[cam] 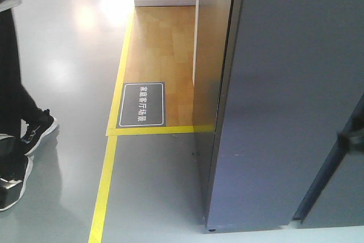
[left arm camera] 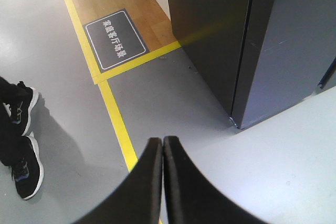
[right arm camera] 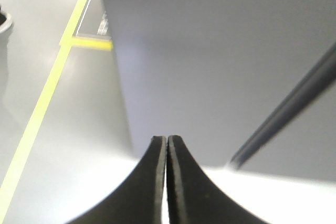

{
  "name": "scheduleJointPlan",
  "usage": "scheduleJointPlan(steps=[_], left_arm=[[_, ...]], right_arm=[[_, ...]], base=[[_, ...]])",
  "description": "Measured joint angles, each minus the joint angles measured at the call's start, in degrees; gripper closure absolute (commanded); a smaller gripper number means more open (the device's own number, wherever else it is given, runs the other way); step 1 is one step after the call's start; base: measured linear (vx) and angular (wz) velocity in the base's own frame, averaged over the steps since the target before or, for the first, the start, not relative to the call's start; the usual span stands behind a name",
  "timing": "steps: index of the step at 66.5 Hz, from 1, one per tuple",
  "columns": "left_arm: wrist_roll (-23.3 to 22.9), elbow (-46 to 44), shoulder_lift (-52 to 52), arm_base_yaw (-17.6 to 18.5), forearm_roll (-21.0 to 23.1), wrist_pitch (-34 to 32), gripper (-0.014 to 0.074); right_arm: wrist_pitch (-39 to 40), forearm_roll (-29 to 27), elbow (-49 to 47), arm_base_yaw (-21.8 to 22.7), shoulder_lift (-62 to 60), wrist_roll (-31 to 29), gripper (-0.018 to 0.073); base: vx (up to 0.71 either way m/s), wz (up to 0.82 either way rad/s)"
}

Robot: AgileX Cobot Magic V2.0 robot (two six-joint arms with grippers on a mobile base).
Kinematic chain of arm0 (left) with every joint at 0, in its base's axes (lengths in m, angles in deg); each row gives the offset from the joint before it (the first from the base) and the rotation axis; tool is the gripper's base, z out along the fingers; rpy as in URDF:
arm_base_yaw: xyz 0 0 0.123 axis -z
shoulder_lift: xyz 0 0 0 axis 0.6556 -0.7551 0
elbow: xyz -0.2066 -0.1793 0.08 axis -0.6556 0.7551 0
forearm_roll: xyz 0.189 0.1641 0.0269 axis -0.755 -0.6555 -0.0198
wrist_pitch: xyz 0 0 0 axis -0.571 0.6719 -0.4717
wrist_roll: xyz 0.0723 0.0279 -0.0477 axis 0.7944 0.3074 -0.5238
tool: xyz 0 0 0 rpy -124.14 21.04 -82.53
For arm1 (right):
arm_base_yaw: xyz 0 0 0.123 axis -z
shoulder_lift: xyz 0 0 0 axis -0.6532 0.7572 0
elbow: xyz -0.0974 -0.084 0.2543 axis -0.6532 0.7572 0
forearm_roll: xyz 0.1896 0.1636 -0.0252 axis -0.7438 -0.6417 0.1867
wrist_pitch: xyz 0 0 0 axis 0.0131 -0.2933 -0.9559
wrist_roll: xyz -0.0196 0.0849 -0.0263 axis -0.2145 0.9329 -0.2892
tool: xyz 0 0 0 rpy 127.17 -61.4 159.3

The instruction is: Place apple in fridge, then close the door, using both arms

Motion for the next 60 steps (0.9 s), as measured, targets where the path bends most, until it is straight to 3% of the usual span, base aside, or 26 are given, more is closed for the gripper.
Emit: scheduleJointPlan(steps=[13, 25, 43, 60], left_arm=[[0.0, 0.0, 0.0, 0.0, 0.0, 0.0, 0.0603], [0.0, 0.0, 0.0, 0.0, 0.0, 0.0, 0.0603], [0.0, 0.0, 0.0, 0.0, 0.0, 0.0, 0.0603], [0.0, 0.0, 0.0, 0.0, 0.0, 0.0, 0.0603]], right_arm=[[-8.41, 1.57, 5.18, 0.0, -10.14, 2.54, 0.0562], [-16.13, 7.48, 8.89, 0.0, -17.87, 7.52, 0.0562], [-25.03, 7.82, 11.9, 0.0, -28.39, 8.91, 0.0562], [-28.53, 7.48, 14.36, 0.0, -35.56, 8.91, 0.0562]], base=[[0.0, 0.0], [0.0, 0.0], [0.0, 0.0], [0.0, 0.0]])
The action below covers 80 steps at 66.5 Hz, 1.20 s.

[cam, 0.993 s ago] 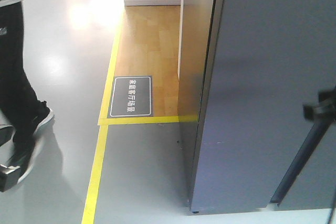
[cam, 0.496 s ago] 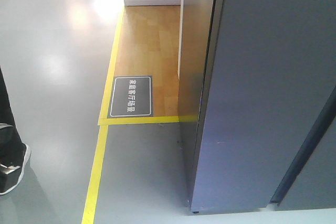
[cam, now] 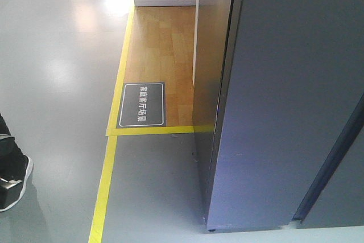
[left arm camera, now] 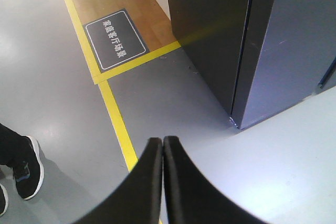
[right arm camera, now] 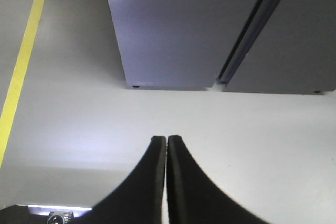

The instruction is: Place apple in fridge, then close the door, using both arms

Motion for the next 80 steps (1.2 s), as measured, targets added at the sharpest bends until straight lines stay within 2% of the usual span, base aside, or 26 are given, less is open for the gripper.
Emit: scheduleJointPlan(steps=[68, 80], left_arm=[[0.0, 0.0, 0.13, 0.0, 0.0, 0.0, 0.0603], [0.0, 0.24, 3.77, -0.78, 0.52, -0.85, 0.0603]], right_arm=[[-0.47, 0.0, 0.07, 0.0, -1.68, 0.0, 0.0562], [-0.53, 0.0, 0.07, 0.0, -1.68, 0.0, 0.0562]], base=[[0.0, 0.0], [0.0, 0.0]])
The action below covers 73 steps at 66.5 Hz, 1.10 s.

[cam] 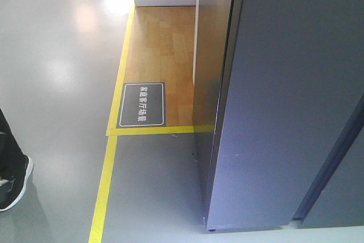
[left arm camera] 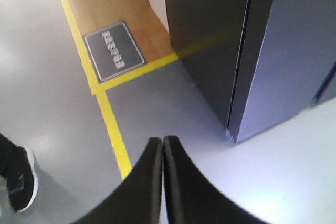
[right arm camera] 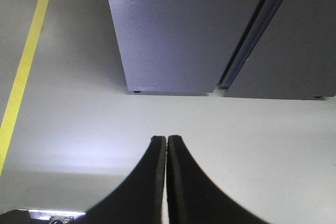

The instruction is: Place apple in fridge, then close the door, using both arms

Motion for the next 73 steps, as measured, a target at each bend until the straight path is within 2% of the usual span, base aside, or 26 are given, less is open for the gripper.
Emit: scheduleJointPlan(steps=[7, 17, 32, 43, 51, 61, 73], left_arm=[[1.24, 2.37, 4.02, -3.33, 1.61, -3.8, 0.0603], [6.57, 9.51, 10.64, -10.5, 6.34, -12.58, 0.0603], [13.99, 21.96, 20.26, -21.32, 16.43, -28.97, 0.0603], [16.76, 31.27, 27.93, -28.71, 23.77, -37.93, 0.0603], [17.05, 37.43, 33.56, -31.34, 25.29, -43.52, 0.0603], [17.17, 45.19, 40.73, -32.43, 25.52, -50.48, 0.0603], [19.38, 47.12, 42.0, -33.98, 25.57, -50.32, 0.0603]], right_arm=[[0.0, 0.0, 0.0, 0.0, 0.0, 0.0, 0.0562], [0.0, 0.0, 0.0, 0.0, 0.0, 0.0, 0.0562], [0.0, 0.0, 0.0, 0.0, 0.0, 0.0, 0.0562], [0.0, 0.0, 0.0, 0.0, 0.0, 0.0, 0.0562], [0.0, 0.0, 0.0, 0.0, 0.0, 0.0, 0.0562], [0.0, 0.0, 0.0, 0.0, 0.0, 0.0, 0.0562], [0.0, 0.0, 0.05, 0.0, 0.0, 0.0, 0.0562]], base=[[0.0, 0.0], [0.0, 0.0], [0.0, 0.0], [0.0, 0.0], [0.0, 0.0], [0.0, 0.0], [0.0, 0.0]])
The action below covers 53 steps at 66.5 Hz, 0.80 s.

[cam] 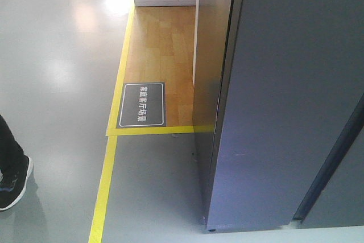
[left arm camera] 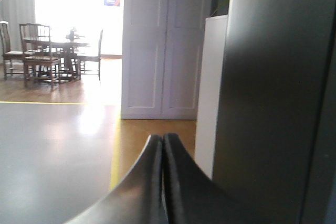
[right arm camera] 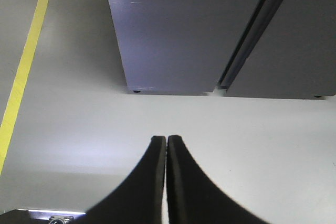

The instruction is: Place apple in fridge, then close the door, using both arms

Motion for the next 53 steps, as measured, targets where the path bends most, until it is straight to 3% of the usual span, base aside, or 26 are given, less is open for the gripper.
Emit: scheduleJointPlan(steps=[14, 53], left_arm=[[3.72, 0.0, 0.0, -1.6, -0.91, 0.59, 0.0603], [4.05, 0.0, 0.0, -1.67, -2.24, 5.53, 0.0603]], right_arm=[[0.0, 0.0, 0.0, 0.0, 0.0, 0.0, 0.0562], [0.0, 0.0, 0.0, 0.0, 0.0, 0.0, 0.0562]], base=[[0.0, 0.0], [0.0, 0.0]])
